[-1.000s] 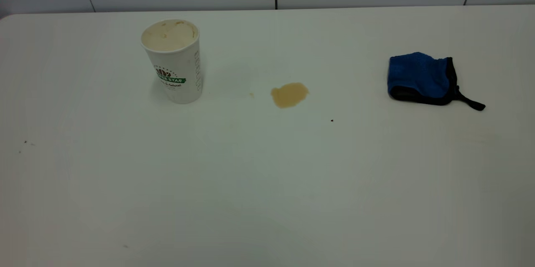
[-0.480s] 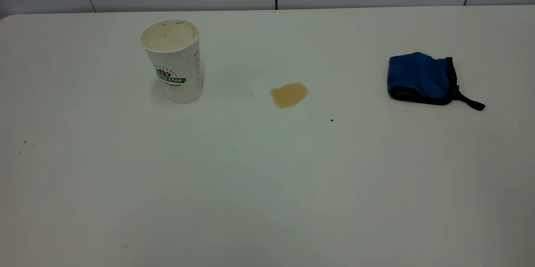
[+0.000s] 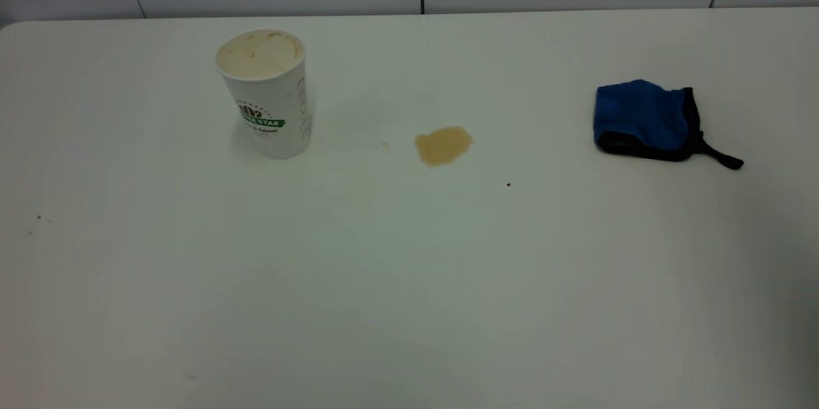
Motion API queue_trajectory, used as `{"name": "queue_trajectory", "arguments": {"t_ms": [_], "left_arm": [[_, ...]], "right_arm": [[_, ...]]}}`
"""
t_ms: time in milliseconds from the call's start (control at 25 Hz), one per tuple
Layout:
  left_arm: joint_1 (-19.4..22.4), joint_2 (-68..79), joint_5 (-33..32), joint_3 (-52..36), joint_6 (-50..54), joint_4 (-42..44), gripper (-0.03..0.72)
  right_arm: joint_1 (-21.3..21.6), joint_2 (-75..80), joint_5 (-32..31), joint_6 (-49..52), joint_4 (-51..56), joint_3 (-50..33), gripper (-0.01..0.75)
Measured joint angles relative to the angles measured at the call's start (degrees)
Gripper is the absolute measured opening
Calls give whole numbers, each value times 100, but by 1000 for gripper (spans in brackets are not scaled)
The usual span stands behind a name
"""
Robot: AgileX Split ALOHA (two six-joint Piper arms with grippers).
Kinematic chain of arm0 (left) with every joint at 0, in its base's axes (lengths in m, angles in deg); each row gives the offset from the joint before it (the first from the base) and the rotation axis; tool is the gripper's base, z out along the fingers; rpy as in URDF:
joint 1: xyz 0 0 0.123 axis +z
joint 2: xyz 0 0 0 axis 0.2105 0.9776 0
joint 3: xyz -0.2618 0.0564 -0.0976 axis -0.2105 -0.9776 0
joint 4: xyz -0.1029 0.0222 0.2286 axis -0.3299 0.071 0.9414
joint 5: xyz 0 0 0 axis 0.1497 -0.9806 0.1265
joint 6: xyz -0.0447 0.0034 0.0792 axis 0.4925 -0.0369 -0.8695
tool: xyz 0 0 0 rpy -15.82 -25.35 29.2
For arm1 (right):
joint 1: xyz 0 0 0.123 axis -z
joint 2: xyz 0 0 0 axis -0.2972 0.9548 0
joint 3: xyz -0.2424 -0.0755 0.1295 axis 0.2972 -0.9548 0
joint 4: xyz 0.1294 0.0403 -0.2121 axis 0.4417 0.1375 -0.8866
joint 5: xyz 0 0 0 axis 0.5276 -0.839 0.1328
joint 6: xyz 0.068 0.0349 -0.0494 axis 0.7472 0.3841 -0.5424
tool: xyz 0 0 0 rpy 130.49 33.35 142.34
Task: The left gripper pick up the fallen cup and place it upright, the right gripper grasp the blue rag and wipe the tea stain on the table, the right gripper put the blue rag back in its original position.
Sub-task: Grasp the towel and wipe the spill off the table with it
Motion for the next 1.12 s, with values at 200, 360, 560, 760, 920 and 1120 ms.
{"name": "queue_trajectory", "arguments": {"t_ms": [200,360,560,760,920,1120], "left_arm": [[0,0,0,0,0,5,402],[0,0,0,0,0,5,402],[0,0,0,0,0,5,402],[0,0,0,0,0,5,402],[0,0,0,0,0,5,402],[0,0,0,0,0,5,402]], "right_arm": [[0,2066,164,-137,131,1065,724],[-91,3444,198,-189,124,1797,724],[-368,5097,385,-119,-40,2774,724],[-393,6902,439,-48,-131,3974,721],[-393,8047,338,-43,-150,4952,711],[-393,8956,229,-109,-203,6053,703]]}}
